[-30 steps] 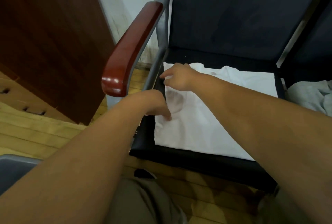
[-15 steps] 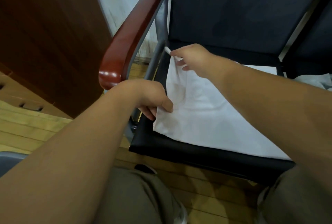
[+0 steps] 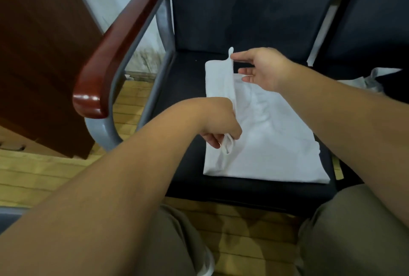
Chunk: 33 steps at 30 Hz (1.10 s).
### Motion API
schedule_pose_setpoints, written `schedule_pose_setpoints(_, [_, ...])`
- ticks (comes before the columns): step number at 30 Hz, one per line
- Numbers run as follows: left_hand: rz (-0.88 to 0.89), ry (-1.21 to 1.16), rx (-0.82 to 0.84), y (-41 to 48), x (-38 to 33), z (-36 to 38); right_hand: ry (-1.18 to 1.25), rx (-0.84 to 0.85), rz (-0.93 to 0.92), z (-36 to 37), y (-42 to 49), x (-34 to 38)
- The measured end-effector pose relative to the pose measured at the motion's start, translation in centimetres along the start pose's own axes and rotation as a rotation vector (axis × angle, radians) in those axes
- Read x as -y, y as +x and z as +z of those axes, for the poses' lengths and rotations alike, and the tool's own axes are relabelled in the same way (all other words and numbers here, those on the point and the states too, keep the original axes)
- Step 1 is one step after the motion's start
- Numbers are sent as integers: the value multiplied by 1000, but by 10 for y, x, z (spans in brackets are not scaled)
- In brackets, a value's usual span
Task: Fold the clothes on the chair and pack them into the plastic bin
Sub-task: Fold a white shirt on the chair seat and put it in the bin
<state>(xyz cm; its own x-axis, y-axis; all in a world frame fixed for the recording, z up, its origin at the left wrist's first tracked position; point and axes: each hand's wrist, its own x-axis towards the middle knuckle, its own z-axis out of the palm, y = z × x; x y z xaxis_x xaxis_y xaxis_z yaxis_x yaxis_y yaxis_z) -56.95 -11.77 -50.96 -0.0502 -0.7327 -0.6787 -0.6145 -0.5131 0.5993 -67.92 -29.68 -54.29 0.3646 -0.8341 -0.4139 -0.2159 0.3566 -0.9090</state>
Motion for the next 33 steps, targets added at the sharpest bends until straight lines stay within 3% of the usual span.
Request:
schedule_pose_setpoints(8, [-75, 179, 93, 37, -34, 30, -301, -66, 86, -38, 12, -24])
schedule_pose_setpoints(14, [-51, 550, -114, 58, -32, 14, -519, -80, 53, -59, 6, -26])
schedule_pose_setpoints(18, [-70, 559, -113, 65, -26, 13, -677, -98, -55, -85, 8, -34])
schedule_pose_setpoints(23, [-46, 645, -130, 66, -22, 9, -911, -143, -45, -117, 5, -40])
schedule_pose_setpoints(28, [-64, 747, -181, 65, -16, -1, -998, -185, -86, -140, -5, -40])
schedule_pose_setpoints(33, [75, 805, -171, 64, -31, 12, -1072, -206, -135, -161, -9, -42])
